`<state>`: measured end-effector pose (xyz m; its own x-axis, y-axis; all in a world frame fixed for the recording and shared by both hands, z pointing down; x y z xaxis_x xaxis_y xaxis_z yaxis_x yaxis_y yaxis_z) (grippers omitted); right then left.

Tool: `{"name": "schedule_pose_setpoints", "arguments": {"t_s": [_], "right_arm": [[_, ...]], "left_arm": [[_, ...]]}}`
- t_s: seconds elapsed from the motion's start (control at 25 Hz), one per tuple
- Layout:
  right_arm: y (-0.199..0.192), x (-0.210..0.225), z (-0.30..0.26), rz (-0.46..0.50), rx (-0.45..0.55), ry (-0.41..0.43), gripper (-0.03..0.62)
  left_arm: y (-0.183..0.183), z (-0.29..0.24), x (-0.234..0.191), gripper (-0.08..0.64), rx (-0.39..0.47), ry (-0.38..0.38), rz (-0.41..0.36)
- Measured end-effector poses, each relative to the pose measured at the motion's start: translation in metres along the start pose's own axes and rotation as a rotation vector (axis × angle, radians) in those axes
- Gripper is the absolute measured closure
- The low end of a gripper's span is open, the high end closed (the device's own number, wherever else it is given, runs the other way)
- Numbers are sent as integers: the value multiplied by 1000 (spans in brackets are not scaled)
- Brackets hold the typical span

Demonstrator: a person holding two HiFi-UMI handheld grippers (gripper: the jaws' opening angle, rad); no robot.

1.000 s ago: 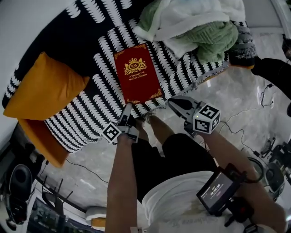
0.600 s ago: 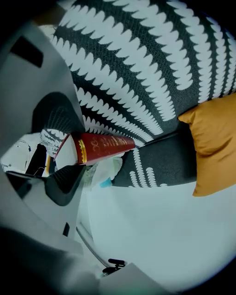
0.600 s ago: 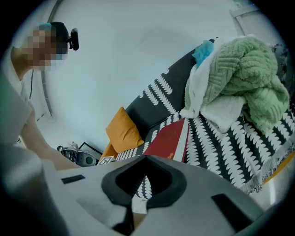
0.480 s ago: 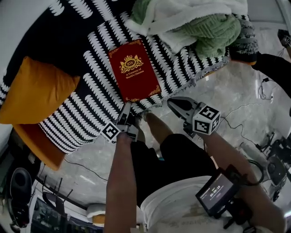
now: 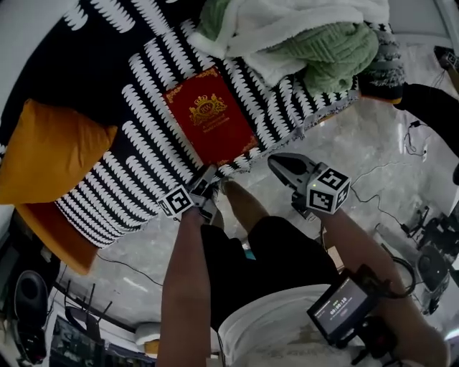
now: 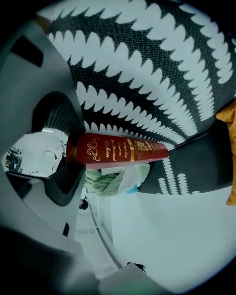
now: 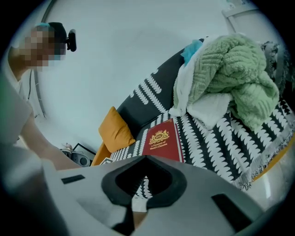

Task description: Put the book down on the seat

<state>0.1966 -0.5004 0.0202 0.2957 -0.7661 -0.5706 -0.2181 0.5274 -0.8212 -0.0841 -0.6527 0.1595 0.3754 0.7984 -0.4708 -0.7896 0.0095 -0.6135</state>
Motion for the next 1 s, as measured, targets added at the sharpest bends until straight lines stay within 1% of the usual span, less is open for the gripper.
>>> {"name": "schedule_pose_setpoints", "arguments": {"t_s": [0.12, 0.24, 0.36, 0.44, 0.6, 0.64, 0.72, 0.92, 1.0], "right_arm": [[-8, 6, 8, -6, -1, -17, 578], [-10, 11, 12, -9, 4, -25, 578], [-14, 12, 20, -8, 16, -29, 578], [-17, 14, 22, -1, 32, -25, 578], [-25, 29, 22, -2, 48, -16, 578], [-27, 33, 21, -6, 47, -14, 578], [-28, 39, 19, -9, 47, -15, 578], [-33, 45, 13, -22, 49, -17, 578], [-37, 46, 9, -23, 54, -13, 578]], "left_arm": [[-5, -5, -5, 331, -32, 6, -22], [-6, -9, -6, 330, -51, 16, -22], [-13, -14, -10, 330, -60, 70, -20], [-13, -18, -11, 330, -58, 101, -47], [-12, -29, -13, 330, -70, 122, -116], [-13, -30, -15, 328, -72, 130, -122], [-12, -33, -18, 291, -75, 145, -134], [-11, -33, -24, 278, -92, 188, -174], [-11, -30, -28, 278, -87, 195, -183]]}}
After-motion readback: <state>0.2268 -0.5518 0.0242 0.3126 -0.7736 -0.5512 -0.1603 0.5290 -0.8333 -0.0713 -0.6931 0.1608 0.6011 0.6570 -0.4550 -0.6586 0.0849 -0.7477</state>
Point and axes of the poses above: the fingertips, and each gripper's own axes: z backward along the fingers, x to its right, y out of its top, the point moved 10 cm from there along z, backward along the fingers, and after that the axes turned 13 degrees about y, right-handed, at the moved point
